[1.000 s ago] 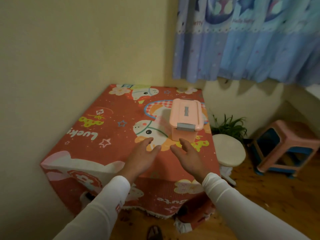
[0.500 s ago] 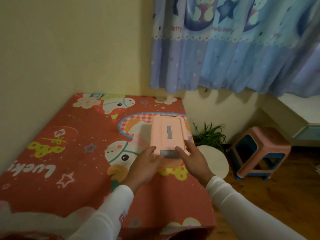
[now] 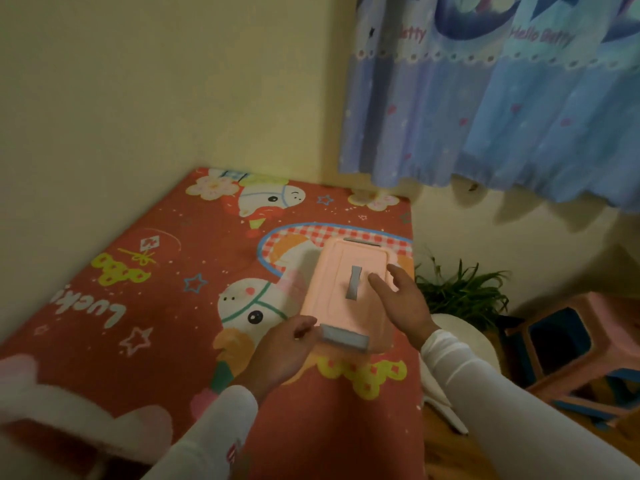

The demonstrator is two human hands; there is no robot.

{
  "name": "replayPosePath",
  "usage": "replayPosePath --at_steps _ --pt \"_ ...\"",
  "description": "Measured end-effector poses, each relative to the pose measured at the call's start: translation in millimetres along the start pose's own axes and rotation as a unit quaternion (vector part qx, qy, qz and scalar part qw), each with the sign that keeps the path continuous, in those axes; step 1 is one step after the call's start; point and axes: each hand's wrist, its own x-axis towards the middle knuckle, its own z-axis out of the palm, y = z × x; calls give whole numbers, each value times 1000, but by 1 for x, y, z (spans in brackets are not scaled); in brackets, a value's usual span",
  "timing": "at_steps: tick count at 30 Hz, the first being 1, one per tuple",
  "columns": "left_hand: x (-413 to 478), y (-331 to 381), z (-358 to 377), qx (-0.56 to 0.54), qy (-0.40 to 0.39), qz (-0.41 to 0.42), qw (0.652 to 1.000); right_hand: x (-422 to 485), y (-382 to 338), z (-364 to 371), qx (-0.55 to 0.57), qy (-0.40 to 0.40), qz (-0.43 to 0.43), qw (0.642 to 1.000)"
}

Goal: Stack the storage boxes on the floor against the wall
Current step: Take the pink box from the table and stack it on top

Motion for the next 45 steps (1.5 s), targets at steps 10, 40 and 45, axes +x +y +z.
replayPosePath --at_steps 10,40,45 --pt "-4 12 42 22 60 -110 992 105 4 -13 -68 -83 -33 994" --pt "6 1 23 -341 227 -169 897 114 30 -26 -140 -142 36 979" --pt "12 -4 8 -378 237 -157 881 92 39 -30 -160 -144 27 976"
